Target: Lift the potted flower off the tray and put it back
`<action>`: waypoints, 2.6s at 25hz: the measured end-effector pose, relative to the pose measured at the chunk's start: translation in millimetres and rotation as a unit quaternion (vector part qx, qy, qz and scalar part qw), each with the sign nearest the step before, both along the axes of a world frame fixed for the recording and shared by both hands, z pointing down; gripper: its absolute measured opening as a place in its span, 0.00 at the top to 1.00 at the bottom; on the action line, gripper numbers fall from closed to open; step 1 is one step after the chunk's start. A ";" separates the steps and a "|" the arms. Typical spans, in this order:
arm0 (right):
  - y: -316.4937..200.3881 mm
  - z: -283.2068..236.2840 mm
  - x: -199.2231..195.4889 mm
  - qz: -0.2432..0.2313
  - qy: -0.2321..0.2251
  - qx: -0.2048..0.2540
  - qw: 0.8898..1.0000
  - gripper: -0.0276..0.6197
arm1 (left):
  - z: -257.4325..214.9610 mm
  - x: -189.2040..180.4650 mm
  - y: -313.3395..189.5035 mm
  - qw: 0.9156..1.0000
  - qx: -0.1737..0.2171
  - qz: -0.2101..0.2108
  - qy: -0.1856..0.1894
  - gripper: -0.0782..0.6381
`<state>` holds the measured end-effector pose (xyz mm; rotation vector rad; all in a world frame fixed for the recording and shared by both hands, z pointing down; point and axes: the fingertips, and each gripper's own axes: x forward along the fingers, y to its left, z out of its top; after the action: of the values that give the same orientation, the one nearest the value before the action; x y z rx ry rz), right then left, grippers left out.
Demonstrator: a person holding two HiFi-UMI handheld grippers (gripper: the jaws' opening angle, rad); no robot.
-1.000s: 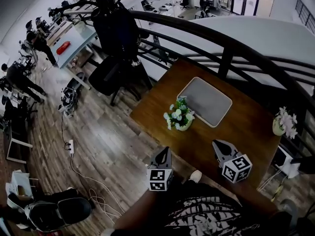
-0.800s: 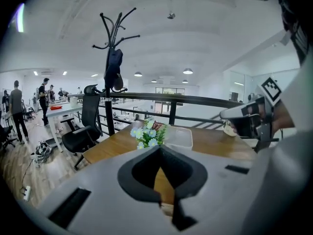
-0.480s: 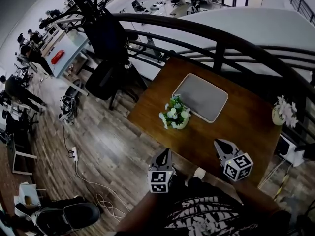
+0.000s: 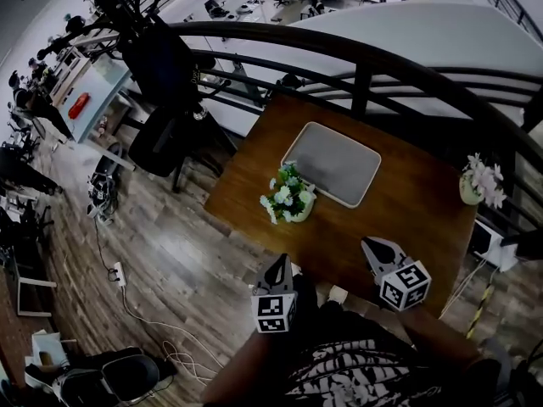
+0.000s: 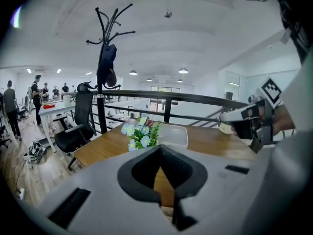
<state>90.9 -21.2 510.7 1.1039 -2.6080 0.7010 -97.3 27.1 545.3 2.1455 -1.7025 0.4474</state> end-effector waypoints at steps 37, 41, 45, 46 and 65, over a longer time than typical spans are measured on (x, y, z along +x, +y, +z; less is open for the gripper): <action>-83.0 39.2 -23.4 0.037 0.065 -0.060 0.995 0.96 | 163.2 -1.8 -166.1 0.993 -0.088 0.071 -0.030 0.26; -87.3 43.6 -17.5 0.047 0.069 -0.067 0.994 0.96 | 165.3 0.1 -180.6 0.993 -0.083 0.072 -0.031 0.25; -90.4 45.1 -15.3 0.056 0.071 -0.069 0.994 0.96 | 166.2 1.0 -187.1 0.993 -0.081 0.072 -0.038 0.25; -91.2 45.0 -15.6 0.057 0.070 -0.070 0.993 0.96 | 167.3 1.3 -188.4 0.993 -0.081 0.072 -0.041 0.24; -85.1 41.7 -3.7 0.078 0.073 -0.074 0.991 0.96 | 178.9 3.6 -198.5 0.995 -0.048 0.066 -0.056 0.20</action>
<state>87.2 -106.3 552.4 1.2712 -2.3262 0.7996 -93.7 -171.4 724.1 2.2088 -1.5667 0.6827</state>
